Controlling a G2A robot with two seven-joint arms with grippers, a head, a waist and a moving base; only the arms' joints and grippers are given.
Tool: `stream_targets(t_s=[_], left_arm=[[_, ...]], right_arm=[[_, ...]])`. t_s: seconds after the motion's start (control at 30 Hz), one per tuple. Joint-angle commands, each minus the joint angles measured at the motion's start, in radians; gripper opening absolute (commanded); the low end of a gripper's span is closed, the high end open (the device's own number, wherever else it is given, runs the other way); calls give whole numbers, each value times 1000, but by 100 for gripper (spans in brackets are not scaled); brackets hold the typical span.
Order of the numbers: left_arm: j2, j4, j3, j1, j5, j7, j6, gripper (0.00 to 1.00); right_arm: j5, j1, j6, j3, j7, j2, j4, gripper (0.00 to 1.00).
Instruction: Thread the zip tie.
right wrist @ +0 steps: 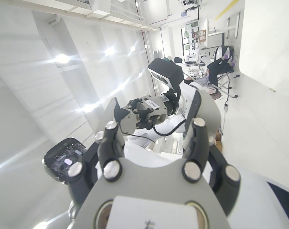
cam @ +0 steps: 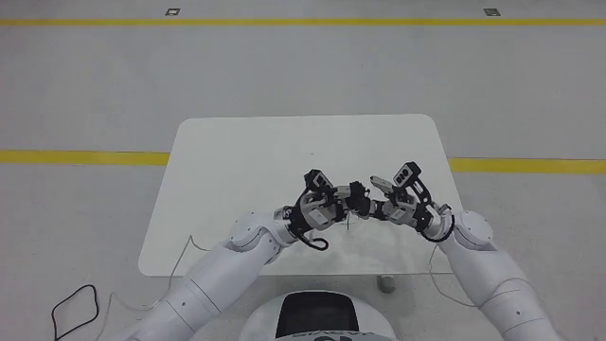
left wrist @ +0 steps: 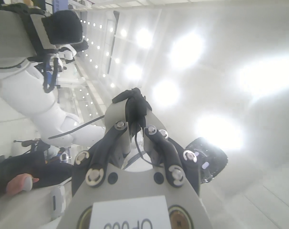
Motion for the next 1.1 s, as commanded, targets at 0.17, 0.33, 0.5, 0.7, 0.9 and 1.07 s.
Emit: stream_targets(t_s=[0.17, 0.33, 0.5, 0.7, 0.9, 1.07], left_arm=[[17, -44, -60, 41, -30, -73, 19, 0], [33, -92, -105, 86, -25, -104, 30, 0], [43, -124, -136, 118, -31, -129, 45, 0], [44, -126, -138, 121, -31, -136, 50, 0], [44, -126, -138, 121, -31, -136, 50, 0], [44, -126, -138, 121, -31, -136, 50, 0]], right_arm=[[-25, -55, -6, 69, -37, 14, -76, 100], [-33, -79, -3, 98, -53, 19, -108, 100], [-49, -90, 10, 108, -71, 21, -133, 100], [-49, -90, 12, 108, -72, 21, -134, 100], [-49, -90, 12, 108, -72, 21, -134, 100], [-49, -90, 12, 108, -72, 21, -134, 100]])
